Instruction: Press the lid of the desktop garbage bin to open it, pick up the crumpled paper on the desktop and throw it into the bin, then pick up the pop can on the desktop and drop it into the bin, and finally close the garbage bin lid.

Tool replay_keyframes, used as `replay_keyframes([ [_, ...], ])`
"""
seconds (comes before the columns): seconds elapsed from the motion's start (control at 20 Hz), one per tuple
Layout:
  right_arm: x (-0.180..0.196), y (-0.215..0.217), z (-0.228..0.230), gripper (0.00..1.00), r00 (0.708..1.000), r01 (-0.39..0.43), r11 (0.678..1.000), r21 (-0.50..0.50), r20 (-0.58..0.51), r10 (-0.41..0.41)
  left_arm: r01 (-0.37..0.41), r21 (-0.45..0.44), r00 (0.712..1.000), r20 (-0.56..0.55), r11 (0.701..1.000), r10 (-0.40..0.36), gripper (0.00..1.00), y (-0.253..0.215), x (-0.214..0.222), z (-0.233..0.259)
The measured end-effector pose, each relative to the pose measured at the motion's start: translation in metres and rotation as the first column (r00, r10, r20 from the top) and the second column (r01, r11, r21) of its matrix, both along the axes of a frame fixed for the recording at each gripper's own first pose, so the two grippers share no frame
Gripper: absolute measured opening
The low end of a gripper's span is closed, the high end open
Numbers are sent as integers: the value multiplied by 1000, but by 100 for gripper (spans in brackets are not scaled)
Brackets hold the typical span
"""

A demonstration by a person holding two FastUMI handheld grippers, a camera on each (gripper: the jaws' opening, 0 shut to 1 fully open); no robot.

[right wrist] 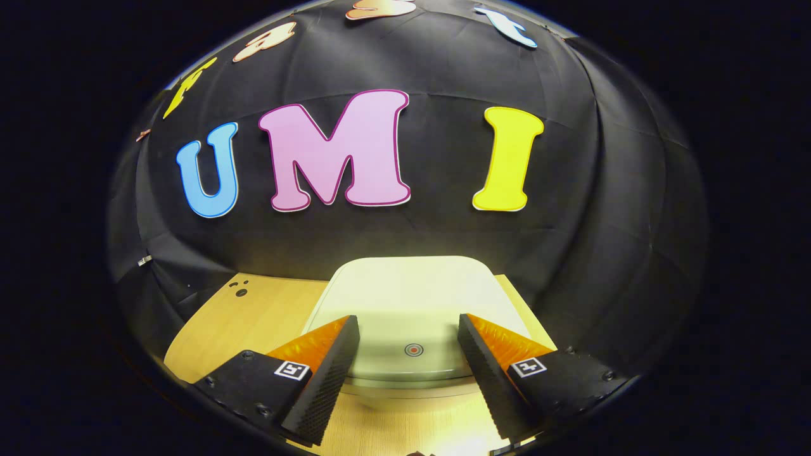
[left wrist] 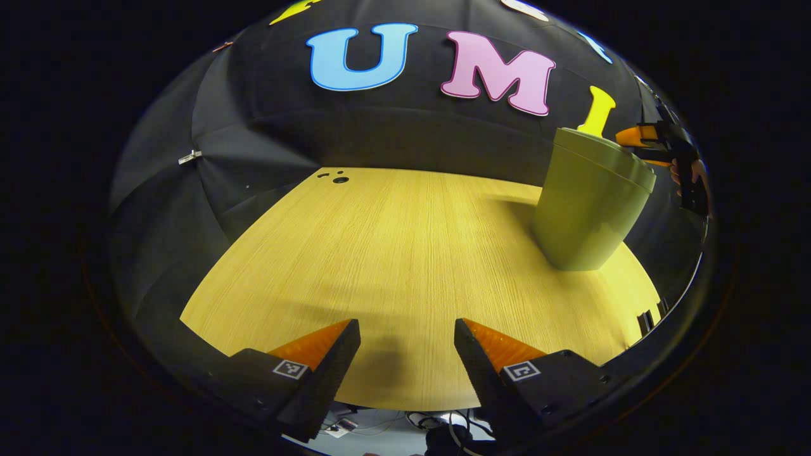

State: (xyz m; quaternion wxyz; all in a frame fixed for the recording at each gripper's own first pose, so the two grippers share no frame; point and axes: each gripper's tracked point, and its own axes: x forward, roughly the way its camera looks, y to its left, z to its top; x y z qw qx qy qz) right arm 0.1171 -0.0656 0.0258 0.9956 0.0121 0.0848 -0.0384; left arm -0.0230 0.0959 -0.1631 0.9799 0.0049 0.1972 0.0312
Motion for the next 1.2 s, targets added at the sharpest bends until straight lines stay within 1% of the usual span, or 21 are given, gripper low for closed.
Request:
replay_keyframes([
  [0.15, -1, 0, -4, 99, 1000, 3, 1000, 5, -3, -3, 16, -22, 1000, -7, 1000, -16, 96, -6, -3, -3],
  [0.35, 0, 1, -6, 99, 1000, -12, 1000, 25, -4, 12, 35, -12, 999, -13, 999, -35, 96, -11, -2, -6],
  [0.45, -2, 1, -11, 100, 1000, -13, 1000, -6, -11, 13, 39, -13, 999, -8, 999, -39, 96, -13, 0, -4],
  [0.5, 1, 1, -10, 100, 1000, -11, 1000, -27, 5, 11, 42, -18, 999, -5, 999, -42, 96, -15, 1, -3],
  [0.7, -3, 4, -3, 100, 999, -19, 1000, -10, 48, 19, 47, -29, 999, 19, 998, -46, 96, -19, 5, 7],
  [0.75, -8, 2, -4, 99, 999, -6, 1000, -10, 47, 6, 50, -30, 998, 31, 998, -49, 96, -20, 6, 13],
  [0.8, -14, 1, 1, 99, 998, 6, 1000, -12, 70, -5, 52, -28, 998, 45, 998, -50, 96, -21, 6, 19],
  [0.9, -30, 6, 20, 98, 988, 17, 999, -32, 155, -12, 50, -30, 996, 73, 998, -47, 96, -20, 7, 33],
  [1.0, -48, 20, 38, 98, 975, 4, 998, -60, 223, 9, 51, -42, 993, 104, 998, -46, 96, -22, 6, 49],
  [1.1, -66, 36, 45, 98, 965, -19, 996, -83, 259, 40, 54, -52, 989, 141, 997, -46, 96, -26, 5, 67],
  [1.2, -81, 53, 44, 98, 960, -49, 997, -65, 271, 65, 59, -45, 981, 187, 997, -50, 96, -29, 4, 86],
])
